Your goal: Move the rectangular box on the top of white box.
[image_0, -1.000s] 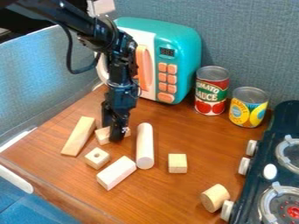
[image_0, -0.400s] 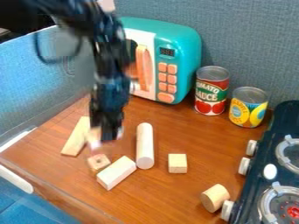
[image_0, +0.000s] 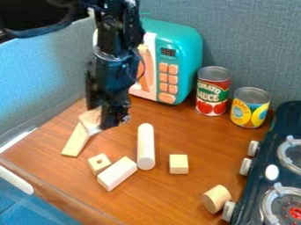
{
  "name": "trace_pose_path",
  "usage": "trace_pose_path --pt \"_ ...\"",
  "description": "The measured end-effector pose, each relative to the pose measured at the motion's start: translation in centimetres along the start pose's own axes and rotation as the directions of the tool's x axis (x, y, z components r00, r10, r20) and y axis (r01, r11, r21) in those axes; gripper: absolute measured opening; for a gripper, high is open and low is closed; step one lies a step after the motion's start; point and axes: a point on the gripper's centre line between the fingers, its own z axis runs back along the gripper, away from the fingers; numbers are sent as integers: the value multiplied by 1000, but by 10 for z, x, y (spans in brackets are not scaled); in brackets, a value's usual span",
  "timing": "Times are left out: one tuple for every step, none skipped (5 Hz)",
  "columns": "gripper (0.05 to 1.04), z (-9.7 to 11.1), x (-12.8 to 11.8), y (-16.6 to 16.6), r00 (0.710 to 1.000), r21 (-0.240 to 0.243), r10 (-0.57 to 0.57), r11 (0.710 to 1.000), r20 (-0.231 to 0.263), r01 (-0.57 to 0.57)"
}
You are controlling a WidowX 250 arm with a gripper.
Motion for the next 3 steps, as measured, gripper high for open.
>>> trace_pose_path --pt "562 -22 4 -13 998 -33 -5 999 -69 3" --pt "562 -53 3 -22 981 -92 92 990 -172 -109" --pt "562 -68 1 -18 968 -152 139 973 -211 -172"
